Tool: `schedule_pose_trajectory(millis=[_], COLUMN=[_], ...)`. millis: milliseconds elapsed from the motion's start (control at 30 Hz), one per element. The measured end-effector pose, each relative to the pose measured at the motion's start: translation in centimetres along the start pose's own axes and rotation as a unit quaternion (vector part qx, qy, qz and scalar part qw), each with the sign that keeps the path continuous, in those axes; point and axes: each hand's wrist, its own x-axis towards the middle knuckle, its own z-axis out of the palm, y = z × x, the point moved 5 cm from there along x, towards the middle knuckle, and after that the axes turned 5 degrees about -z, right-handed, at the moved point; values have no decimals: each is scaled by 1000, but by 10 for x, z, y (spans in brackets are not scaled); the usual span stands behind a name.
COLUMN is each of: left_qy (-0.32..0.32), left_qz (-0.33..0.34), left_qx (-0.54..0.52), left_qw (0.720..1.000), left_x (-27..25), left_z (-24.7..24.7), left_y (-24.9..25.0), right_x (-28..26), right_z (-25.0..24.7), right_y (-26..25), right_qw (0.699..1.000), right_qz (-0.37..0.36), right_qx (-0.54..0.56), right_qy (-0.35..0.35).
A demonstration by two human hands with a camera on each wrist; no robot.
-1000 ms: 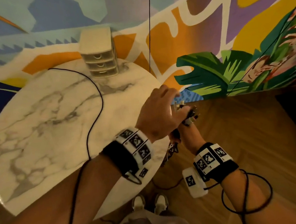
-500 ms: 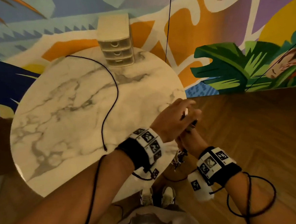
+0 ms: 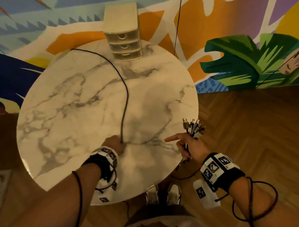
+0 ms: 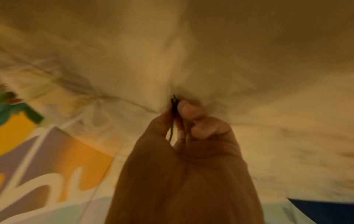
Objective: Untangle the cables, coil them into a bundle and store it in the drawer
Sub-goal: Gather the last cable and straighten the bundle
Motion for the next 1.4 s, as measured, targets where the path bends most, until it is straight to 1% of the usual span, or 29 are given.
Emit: schedule_pose_trajectory(millis=[100, 167, 200, 300, 400, 433, 467, 500, 533, 567, 600, 633, 667, 700, 733, 767, 833, 867, 933, 1000, 1033, 1100, 1167, 1200, 1267, 1300, 1333, 1367, 1400], left_qy=[-41, -53, -57, -70, -78, -95, -118, -148, -172, -177, -162, -134, -95, -52, -9, 25, 56, 51, 7, -38, -45, -56, -85, -103, -145, -173, -208, -237, -245], left_qz=[92, 151, 188, 291, 315, 322, 314, 277, 219, 157, 113, 84, 65, 55, 53, 60, 95, 131, 214, 279, 313, 371, 407, 413, 422, 421, 398, 355, 306], left_qx=[-59, -118, -113, 14, 97, 72, -14, -160, -329, -480, -596, -675, -727, -750, -747, -727, -655, -604, -474, -335, -269, -155, -41, -4, 13, -16, -87, -193, -306], left_qw=[993, 980, 974, 954, 941, 939, 942, 936, 903, 845, 779, 721, 677, 658, 662, 683, 748, 784, 854, 899, 910, 914, 909, 905, 895, 890, 889, 883, 867], left_x=[-39, -64, -76, -107, -114, -113, -109, -99, -86, -71, -57, -44, -34, -27, -25, -26, -40, -55, -89, -122, -136, -152, -157, -156, -152, -148, -140, -130, -118], left_z=[15, 15, 14, 17, 21, 20, 15, 6, -5, -17, -32, -49, -67, -85, -100, -109, -112, -105, -74, -35, -19, 7, 27, 35, 42, 41, 37, 27, 15], left_y=[51, 84, 100, 130, 136, 135, 134, 131, 127, 123, 119, 115, 112, 108, 106, 106, 114, 122, 138, 146, 148, 150, 152, 151, 150, 152, 154, 159, 164], right_x=[9, 13, 13, 15, 16, 15, 12, 8, 2, -5, -11, -17, -21, -23, -25, -24, -20, -15, -3, 7, 11, 16, 17, 17, 13, 9, 4, -1, -7], right_z=[5, 12, 16, 19, 11, 7, 3, 1, 1, 4, 7, 10, 14, 17, 19, 18, 10, 4, -5, -15, -20, -26, -34, -38, -44, -45, -44, -43, -40], right_y=[10, 14, 14, 2, -14, -14, -14, -14, -13, -13, -10, -8, -4, 1, 7, 11, 9, 3, -21, -48, -61, -80, -92, -95, -99, -99, -97, -95, -91], right_qw=[997, 995, 995, 997, 999, 999, 998, 998, 999, 1000, 1000, 999, 998, 996, 995, 996, 999, 999, 997, 991, 990, 990, 989, 989, 990, 991, 992, 993, 994], right_qz=[38, 75, 86, 66, 17, 16, 15, 6, -7, -16, -15, -8, -2, 4, 12, 24, 37, 28, 3, -8, -14, -20, -15, -18, -24, -22, -20, -16, -14], right_qx=[-22, -12, -1, 19, 17, 29, 34, 30, 17, -4, -23, -42, -62, -78, -86, -79, -30, -2, 65, 117, 127, 128, 137, 130, 108, 107, 107, 103, 95], right_qy=[63, 68, 58, 26, 29, 43, 53, 51, 38, 18, 0, -13, -23, -35, -46, -42, 0, 24, 50, 63, 62, 50, 52, 63, 83, 81, 70, 55, 44])
